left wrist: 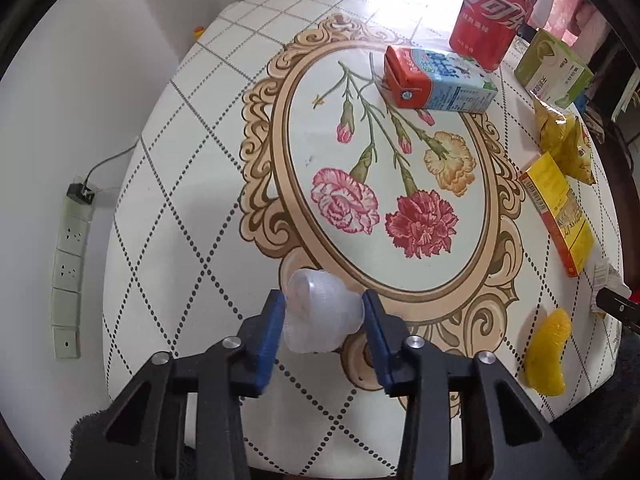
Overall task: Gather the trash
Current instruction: 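Grasp the crumpled paper wrapper with the right tool while the left tool grasps the clear plastic cup, then carry the wrapper and cup over the trash bin and open both tools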
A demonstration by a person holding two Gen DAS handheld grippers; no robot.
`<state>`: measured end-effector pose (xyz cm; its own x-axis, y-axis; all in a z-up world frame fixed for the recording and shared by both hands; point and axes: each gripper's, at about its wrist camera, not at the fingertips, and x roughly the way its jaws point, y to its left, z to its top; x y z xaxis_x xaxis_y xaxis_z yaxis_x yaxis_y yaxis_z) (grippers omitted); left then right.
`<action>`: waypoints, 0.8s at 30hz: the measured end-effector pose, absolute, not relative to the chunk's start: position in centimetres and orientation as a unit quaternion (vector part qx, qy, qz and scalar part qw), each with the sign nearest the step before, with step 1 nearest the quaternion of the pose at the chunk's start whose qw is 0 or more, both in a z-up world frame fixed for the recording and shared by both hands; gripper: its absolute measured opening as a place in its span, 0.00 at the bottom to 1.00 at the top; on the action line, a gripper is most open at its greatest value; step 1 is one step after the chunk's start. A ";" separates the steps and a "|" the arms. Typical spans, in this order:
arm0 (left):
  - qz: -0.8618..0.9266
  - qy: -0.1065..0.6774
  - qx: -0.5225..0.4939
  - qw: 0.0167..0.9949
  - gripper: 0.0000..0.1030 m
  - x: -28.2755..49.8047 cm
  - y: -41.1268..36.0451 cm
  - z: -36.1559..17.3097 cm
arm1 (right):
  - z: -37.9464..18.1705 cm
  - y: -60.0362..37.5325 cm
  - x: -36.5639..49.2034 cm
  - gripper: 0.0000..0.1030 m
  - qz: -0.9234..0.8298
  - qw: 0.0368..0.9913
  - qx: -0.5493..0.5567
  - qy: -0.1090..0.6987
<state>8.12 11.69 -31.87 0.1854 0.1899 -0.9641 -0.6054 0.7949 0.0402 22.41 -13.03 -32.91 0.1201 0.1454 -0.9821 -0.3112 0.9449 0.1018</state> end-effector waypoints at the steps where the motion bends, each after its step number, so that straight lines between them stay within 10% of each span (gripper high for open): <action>1: 0.266 0.580 -0.176 0.749 0.22 8.2 11.6 -31.8 | -32.8 -13.0 22.4 0.34 0.155 0.746 -0.064 0.645; 24: 0.245 0.496 -0.135 0.822 0.21 9.6 7.4 -21.3 | -24.9 -13.0 22.3 0.33 0.228 0.770 -0.027 0.596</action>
<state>9.55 7.37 -21.29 0.3880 0.2682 -0.8818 -0.5364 0.8437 0.0206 22.28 -12.99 -24.88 0.1860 0.3185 -0.9295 -0.3835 0.8945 0.2298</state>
